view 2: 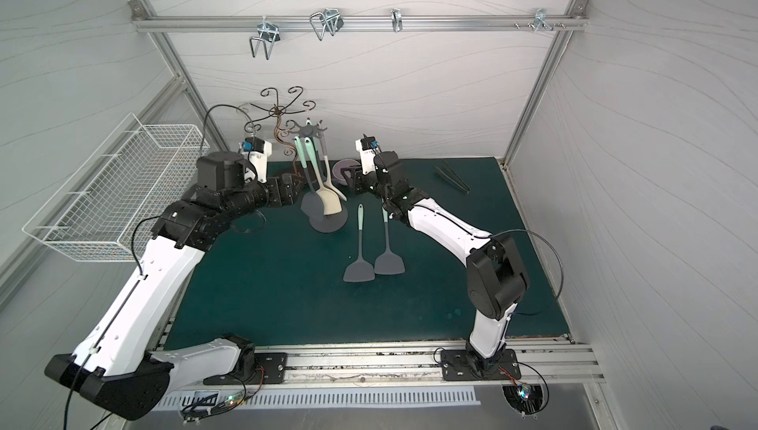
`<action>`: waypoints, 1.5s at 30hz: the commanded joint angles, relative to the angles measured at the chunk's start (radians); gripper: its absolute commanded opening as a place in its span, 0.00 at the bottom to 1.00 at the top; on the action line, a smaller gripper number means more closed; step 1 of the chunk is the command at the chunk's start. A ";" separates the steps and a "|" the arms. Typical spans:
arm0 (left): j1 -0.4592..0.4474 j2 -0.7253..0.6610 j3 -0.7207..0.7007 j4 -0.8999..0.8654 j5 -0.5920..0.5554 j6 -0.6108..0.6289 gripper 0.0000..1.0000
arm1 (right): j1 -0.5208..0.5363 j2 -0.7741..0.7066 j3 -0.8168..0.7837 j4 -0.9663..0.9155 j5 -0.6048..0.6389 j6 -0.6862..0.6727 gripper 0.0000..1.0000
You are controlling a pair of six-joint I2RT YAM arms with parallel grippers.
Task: Take the spatula off the kitchen utensil rack
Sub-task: Take off the spatula from the rack.
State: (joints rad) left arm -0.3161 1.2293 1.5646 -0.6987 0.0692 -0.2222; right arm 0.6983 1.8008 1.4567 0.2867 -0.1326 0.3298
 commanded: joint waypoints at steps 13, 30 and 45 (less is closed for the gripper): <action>0.095 0.090 0.124 0.176 0.047 -0.084 0.86 | 0.004 0.233 0.174 0.256 -0.083 0.006 0.37; 0.154 0.057 0.025 0.252 0.050 -0.105 0.86 | 0.039 0.320 0.278 0.243 0.029 -0.117 0.06; 0.196 0.056 0.017 0.248 0.078 -0.127 0.87 | 0.099 0.227 0.247 0.187 0.139 -0.414 0.00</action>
State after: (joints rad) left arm -0.1318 1.2953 1.5646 -0.5030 0.1268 -0.3378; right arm 0.7795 2.0922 1.6947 0.4980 -0.0158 -0.0051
